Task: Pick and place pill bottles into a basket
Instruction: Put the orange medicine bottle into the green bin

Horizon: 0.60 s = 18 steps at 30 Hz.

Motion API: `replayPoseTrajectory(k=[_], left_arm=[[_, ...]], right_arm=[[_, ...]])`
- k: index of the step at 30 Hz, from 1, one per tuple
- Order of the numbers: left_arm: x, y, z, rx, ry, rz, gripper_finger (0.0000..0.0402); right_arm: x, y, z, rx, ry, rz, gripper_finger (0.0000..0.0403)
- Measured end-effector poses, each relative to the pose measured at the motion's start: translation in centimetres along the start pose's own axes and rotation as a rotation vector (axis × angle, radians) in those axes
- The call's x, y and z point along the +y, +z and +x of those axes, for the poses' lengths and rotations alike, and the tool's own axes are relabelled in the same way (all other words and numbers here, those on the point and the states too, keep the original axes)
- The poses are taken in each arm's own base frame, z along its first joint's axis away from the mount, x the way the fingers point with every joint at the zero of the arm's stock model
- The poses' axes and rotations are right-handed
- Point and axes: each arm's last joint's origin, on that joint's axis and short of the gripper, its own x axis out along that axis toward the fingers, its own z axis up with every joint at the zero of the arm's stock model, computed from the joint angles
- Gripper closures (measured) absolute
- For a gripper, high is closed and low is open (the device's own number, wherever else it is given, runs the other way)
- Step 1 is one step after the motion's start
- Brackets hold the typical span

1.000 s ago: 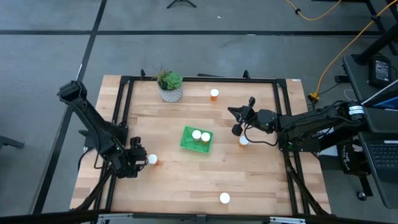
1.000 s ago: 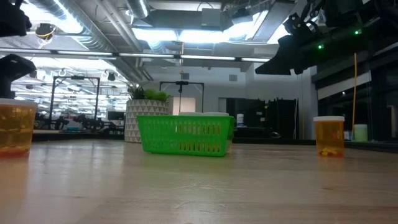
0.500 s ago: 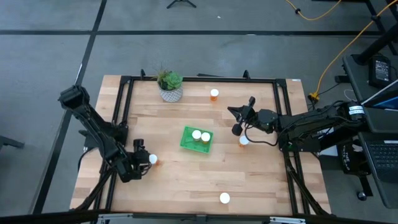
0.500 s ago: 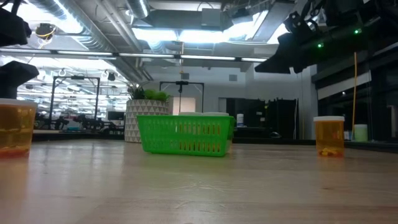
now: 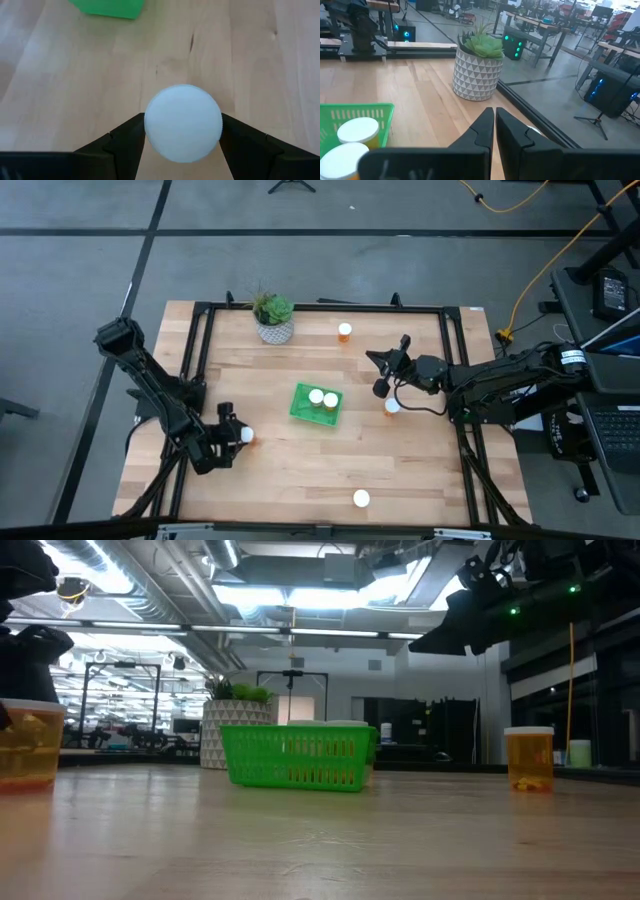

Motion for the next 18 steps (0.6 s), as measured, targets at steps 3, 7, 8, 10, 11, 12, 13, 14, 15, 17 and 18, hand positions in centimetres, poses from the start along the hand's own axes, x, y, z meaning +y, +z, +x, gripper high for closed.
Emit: replayPoseTrajectory(k=[3,7,8,10,11,12,13,14,15,17,18], left_arm=[[-0.09,0.05,0.00,0.001,-0.013,0.007,0.0167],[-0.13,0.07,0.00,-0.001,-0.016,0.004,0.0167],[-0.13,0.08,0.00,-0.001,-0.016,0.004,0.0167],[-0.13,0.08,0.00,-0.001,-0.016,0.004,0.0167],[-0.13,0.08,0.00,-0.001,-0.016,0.004,0.0167],[-0.13,0.08,0.00,-0.001,-0.016,0.004,0.0167],[-0.13,0.08,0.00,-0.001,-0.016,0.004,0.0167],[-0.13,0.08,0.00,-0.001,-0.016,0.004,0.0167],[-0.13,0.08,0.00,-0.001,-0.016,0.004,0.0167],[-0.13,0.08,0.00,-0.001,-0.016,0.004,0.0168],[-0.13,0.08,0.00,-0.001,-0.016,0.004,0.0170]], right_arm=[[0.00,0.00,0.00,0.000,0.000,-0.001,0.0380],[0.00,-0.01,0.00,0.000,0.000,-0.001,0.0380],[0.00,-0.01,0.00,0.001,0.000,-0.001,0.0380],[0.00,-0.01,0.00,0.001,0.000,-0.001,0.0380],[0.00,-0.01,0.00,0.001,0.000,-0.001,0.0380],[0.00,-0.01,0.00,0.001,0.000,-0.001,0.0380],[0.00,-0.01,0.00,0.001,0.000,-0.001,0.0380],[0.00,-0.01,0.00,0.001,0.000,-0.001,0.0380],[0.00,-0.01,0.00,0.001,0.000,-0.001,0.0380],[0.00,-0.01,0.00,0.001,0.000,-0.001,0.0380],[0.00,-0.01,0.00,0.001,0.000,-0.001,0.0380]])
